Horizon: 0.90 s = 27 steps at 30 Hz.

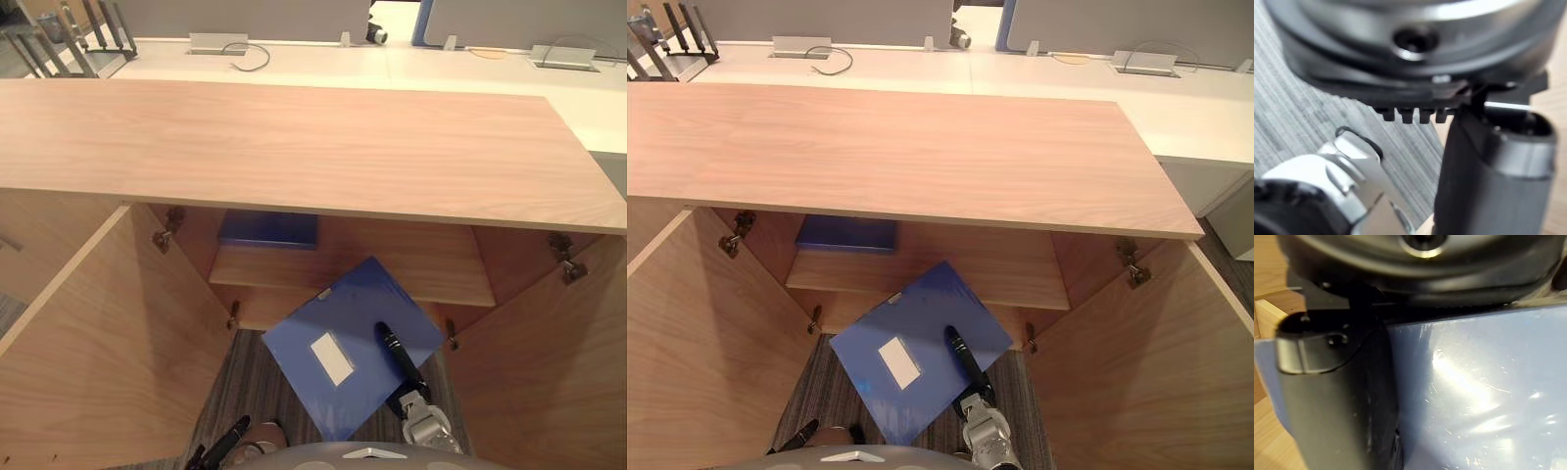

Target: Walk over to the cabinet, pick up the folder, carry it to the office cabinet, place the folder inside the office cabinet, then close the office cabinet door

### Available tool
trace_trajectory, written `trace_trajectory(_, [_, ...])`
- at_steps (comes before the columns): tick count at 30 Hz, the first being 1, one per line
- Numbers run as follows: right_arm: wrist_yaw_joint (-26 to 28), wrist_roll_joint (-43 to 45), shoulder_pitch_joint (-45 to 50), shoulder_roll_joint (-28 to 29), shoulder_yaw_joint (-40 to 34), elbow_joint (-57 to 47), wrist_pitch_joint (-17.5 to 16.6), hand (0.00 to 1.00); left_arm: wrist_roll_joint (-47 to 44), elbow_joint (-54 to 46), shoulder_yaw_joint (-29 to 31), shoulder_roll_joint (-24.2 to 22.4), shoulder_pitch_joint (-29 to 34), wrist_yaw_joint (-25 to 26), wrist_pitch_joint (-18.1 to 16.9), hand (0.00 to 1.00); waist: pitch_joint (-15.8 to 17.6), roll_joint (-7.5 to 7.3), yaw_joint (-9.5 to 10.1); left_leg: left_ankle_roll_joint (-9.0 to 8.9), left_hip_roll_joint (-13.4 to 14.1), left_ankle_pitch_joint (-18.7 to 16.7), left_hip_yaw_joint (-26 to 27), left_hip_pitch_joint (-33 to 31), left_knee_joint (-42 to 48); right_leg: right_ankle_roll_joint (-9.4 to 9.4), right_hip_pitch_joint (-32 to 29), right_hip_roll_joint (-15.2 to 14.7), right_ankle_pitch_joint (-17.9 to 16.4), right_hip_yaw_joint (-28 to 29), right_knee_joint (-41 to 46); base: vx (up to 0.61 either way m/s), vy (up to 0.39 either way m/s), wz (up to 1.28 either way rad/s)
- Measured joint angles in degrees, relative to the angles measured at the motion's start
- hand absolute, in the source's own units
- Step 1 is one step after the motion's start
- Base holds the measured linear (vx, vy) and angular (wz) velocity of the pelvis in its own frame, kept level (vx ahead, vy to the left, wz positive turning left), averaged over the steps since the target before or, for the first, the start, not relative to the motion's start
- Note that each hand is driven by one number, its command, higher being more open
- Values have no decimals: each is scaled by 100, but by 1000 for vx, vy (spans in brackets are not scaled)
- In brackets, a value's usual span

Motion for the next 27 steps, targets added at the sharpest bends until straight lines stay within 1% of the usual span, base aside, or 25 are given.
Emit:
trace_trajectory(2, [-2,24,4,-5,-6,9,-14,0,-5,-4,-15,4,-8,4,-3,100,-6,-4,-3,-18,6,169,84,116,-311,-13,-71,17,73,51,-36,-44,-36,-20])
trace_trajectory(4, [-22,102,6,-61,-6,-118,-25,0,-6,-12,-15,14,-16,7,-3,100,3,-21,-6,-19,6,286,122,92,-475,-33,-215,23,93,77,-30,-70,-28,-14])
trace_trajectory(6, [-122,282,46,-96,-18,-554,-75,0,-6,-36,-16,15,-31,32,-6,100,38,-11,-15,-16,29,321,147,-64,-434,-65,-370,57,117,117,-9,-108,-39,-12])
trace_trajectory(8, [-268,439,64,-138,-178,-1602,-229,0,-6,-149,-119,15,-122,96,-7,100,284,89,-20,16,188,196,123,-447,10,-95,-679,148,98,157,218,-138,-19,-13])
trace_trajectory(9, [-279,528,-15,-152,-291,-2301,-348,0,-13,-217,-231,16,-195,136,-12,100,444,155,-6,33,316,72,125,-763,380,-153,-1043,218,39,241,515,-250,5,-26])
trace_trajectory(10, [-300,595,-111,-162,-298,-2593,-475,0,-19,-247,-245,16,-210,146,-14,100,488,174,-10,57,374,23,130,-947,557,-155,-1262,264,-4,286,705,-306,15,-34])
trace_trajectory(11, [-352,705,-340,-181,-358,-3138,-756,0,-62,-325,-239,24,-268,196,-39,100,584,184,-20,85,455,-67,136,-1310,862,-170,-1735,287,-126,377,1149,-313,30,-34])
trace_trajectory(12, [-536,808,-746,-212,-542,-3632,-1042,0,-80,-465,-245,19,-388,244,-98,100,761,182,-15,143,503,-169,165,-1685,1256,-154,-2294,269,-321,506,1776,-281,63,-30])
trace_trajectory(13, [-695,869,-896,-274,-593,-3682,-1065,0,-92,-475,-256,18,-438,256,-131,100,776,179,2,166,524,-214,168,-1878,1447,-150,-2545,264,-396,574,2030,-266,83,-26])
trace_trajectory(14, [-860,916,-1091,-399,-638,-3716,-1164,0,-105,-558,-312,12,-519,290,-144,100,799,200,50,198,576,-361,167,-2283,1819,-135,-3020,252,-549,669,2507,-186,69,-18])
trace_trajectory(15, [-879,914,-1147,-401,-688,-3802,-1252,0,-139,-609,-321,4,-558,307,-147,100,817,211,81,221,607,-442,171,-2476,2009,-126,-3221,251,-624,725,2737,-116,43,-21])
trace_trajectory(16, [-962,934,-1224,-365,-809,-4114,-1374,0,-245,-687,-301,-31,-662,346,-146,100,911,240,118,255,643,-577,163,-2813,2372,-113,-3620,234,-760,812,3170,-91,28,-13])
trace_trajectory(17, [-1023,965,-1265,-373,-829,-4258,-1437,0,-273,-719,-268,-16,-705,353,-148,100,978,256,122,295,650,-616,147,-2956,2556,-97,-3778,219,-824,852,3383,-131,36,-4])
trace_trajectory(18, [-1108,994,-1419,-380,-938,-4462,-1591,0,-289,-852,-201,-47,-777,359,-166,100,1118,260,112,328,674,-741,89,-3321,2966,-79,-4168,175,-989,897,3853,-137,39,5])
trace_trajectory(19, [-1134,1022,-1474,-381,-1005,-4533,-1649,0,-301,-913,-182,-59,-807,359,-177,100,1156,261,116,344,692,-788,66,-3465,3116,-82,-4316,163,-1042,904,4014,-147,40,8])
trace_trajectory(21, [-1326,1028,-1744,-392,-1222,-4821,-1896,0,-414,-1075,-171,-55,-956,359,-245,100,1359,237,132,381,711,-916,-14,-3943,3574,-64,-4798,149,-1197,987,4538,-180,20,7])
trace_trajectory(22, [-1368,1024,-1822,-395,-1249,-4881,-1941,0,-467,-1124,-168,-56,-967,360,-245,100,1398,228,133,397,713,-936,-17,-4051,3663,-52,-4916,146,-1220,1020,4640,-143,0,5])
trace_trajectory(23, [-1442,1012,-1938,-420,-1284,-4978,-2020,0,-509,-1153,-159,-47,-997,371,-248,100,1426,213,134,417,715,-965,-24,-4278,3825,-45,-5164,129,-1261,1054,4830,-75,-3,2])
trace_trajectory(24, [-1491,1010,-1983,-439,-1294,-5026,-2039,0,-514,-1158,-157,-48,-1013,384,-247,100,1446,206,138,421,714,-974,-26,-4370,3886,-42,-5267,114,-1280,1070,4912,-88,-10,7])
trace_trajectory(26, [-1600,1000,-2217,-582,-1286,-5059,-2072,0,-514,-1143,-156,-35,-1111,462,-214,100,1665,209,140,416,715,-1016,-33,-4553,4052,-24,-5479,75,-1313,1133,5121,-125,-18,5])
trace_trajectory(27, [-1611,996,-2244,-611,-1286,-5059,-2072,0,-514,-1144,-154,-30,-1113,469,-211,100,1681,216,147,424,716,-1021,-34,-4613,4082,-23,-5540,73,-1316,1146,5148,-119,-17,0])
